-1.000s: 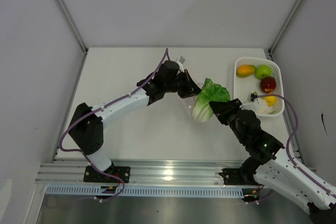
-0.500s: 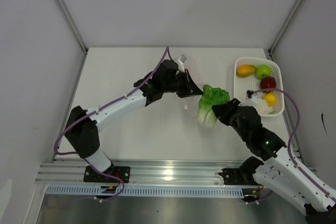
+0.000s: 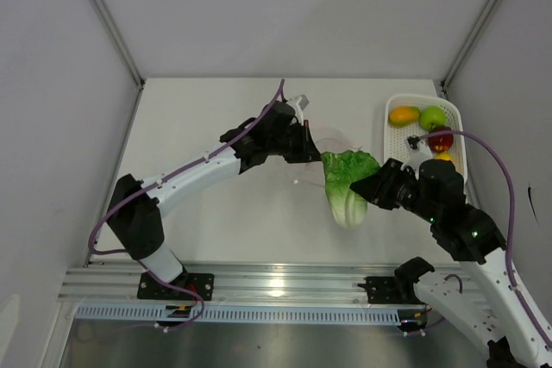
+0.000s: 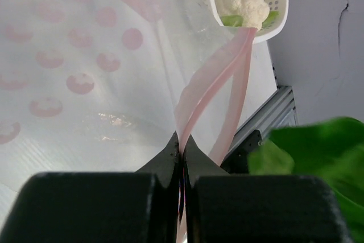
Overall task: Place the food in the zip-top bag and seal the zipper
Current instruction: Place the fake vegetable in the zipper food storage bag, then adjust the zipper food storage bag at the center of the board.
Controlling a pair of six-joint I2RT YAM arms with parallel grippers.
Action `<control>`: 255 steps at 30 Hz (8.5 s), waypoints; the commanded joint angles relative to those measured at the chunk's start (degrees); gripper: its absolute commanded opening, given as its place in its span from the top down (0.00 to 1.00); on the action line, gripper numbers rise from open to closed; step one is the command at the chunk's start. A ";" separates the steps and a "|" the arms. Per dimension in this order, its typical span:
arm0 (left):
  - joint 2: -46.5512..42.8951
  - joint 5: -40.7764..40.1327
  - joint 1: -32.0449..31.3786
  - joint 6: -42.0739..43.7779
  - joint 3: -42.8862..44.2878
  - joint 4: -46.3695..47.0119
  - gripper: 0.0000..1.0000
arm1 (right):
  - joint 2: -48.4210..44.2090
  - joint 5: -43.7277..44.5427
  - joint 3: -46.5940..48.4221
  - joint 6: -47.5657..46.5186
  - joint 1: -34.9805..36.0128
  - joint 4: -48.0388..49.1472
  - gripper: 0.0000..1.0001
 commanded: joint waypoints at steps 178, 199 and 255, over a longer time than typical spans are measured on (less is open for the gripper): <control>-3.16 30.59 -3.53 8.03 -19.47 27.63 0.99 | 20.51 -30.58 -3.64 -9.95 -14.26 0.98 0.31; -7.11 31.38 -3.53 9.52 -22.37 28.25 0.99 | 10.22 -24.24 -21.29 -0.19 -23.41 3.96 0.62; -8.00 32.97 -3.53 7.85 -23.43 30.36 0.99 | 22.00 -26.71 -22.62 4.12 -22.36 19.43 0.62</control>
